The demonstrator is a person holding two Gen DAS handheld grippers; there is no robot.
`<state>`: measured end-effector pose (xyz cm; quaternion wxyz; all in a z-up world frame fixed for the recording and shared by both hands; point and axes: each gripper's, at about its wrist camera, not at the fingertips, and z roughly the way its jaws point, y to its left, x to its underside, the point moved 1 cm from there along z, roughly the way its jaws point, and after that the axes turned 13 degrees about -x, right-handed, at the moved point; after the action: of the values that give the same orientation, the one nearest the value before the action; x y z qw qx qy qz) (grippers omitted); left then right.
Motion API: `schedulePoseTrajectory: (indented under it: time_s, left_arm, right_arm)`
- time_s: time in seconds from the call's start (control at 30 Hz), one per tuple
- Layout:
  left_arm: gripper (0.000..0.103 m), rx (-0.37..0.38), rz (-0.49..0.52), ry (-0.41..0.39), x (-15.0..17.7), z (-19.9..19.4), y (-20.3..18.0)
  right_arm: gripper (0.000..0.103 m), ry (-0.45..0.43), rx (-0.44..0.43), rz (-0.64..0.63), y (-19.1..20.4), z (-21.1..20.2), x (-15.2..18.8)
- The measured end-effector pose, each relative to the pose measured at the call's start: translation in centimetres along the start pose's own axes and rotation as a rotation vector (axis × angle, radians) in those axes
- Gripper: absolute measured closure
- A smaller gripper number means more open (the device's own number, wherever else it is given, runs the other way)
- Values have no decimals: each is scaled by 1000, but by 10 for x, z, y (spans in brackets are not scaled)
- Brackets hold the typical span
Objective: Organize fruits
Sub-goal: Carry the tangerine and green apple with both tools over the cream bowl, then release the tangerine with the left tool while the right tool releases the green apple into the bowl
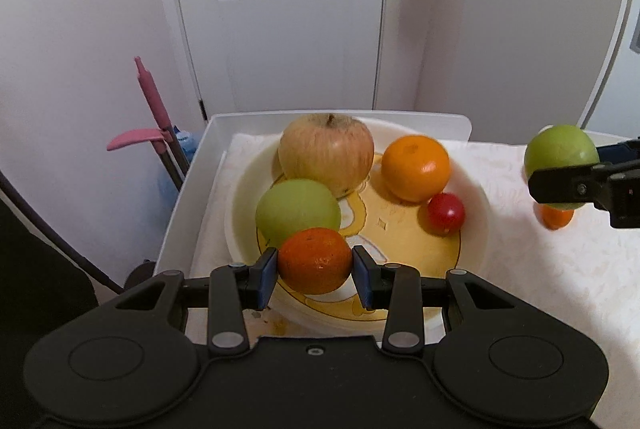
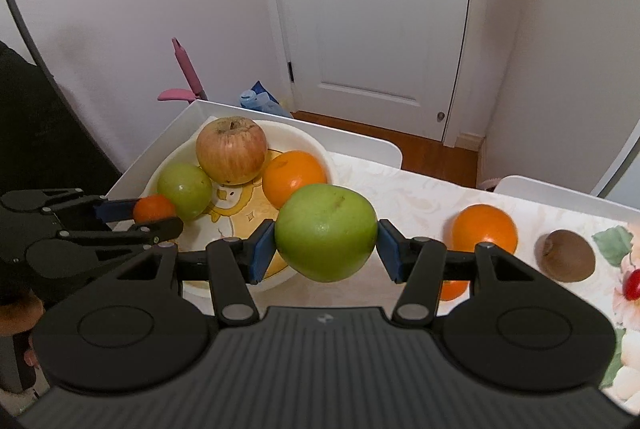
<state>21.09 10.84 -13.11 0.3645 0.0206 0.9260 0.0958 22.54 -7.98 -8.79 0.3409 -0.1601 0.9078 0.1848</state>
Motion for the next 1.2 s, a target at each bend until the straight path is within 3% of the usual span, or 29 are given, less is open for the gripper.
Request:
schedulePoseTrajectory:
  time_s: [0.07,0.13,0.17,0.2,0.47,0.77,1.1,1.2]
  left_arm:
    - [57,10,6,1,1,3,-1]
    - [39,15,12,-7,1,4,-1]
    - [25,18,11,-15,1,2,-1]
    - [19,20,6,-26,1,-1,0]
    - [16,10,-63,-30,1,-17,20]
    - [11,-29,-132,-31,7,-31,41]
    - [11,-64,-134,-25,19,-35,43]
    - [11,-68,-132,-23,22,-36,45]
  right_arm:
    - [34,0,6,11,0,3,1]
    - [34,0,13,20,-1,5,1]
    - [34,0,15,25,-2,6,1]
    - [34,1,16,28,-2,6,1]
    - [34,1,24,9,0,7,-7]
    - [34,58,-15,-34,13,24,-6]
    - [34,96,-66,-37,23,55,2]
    - [28,73,-77,-37,25,54,2]
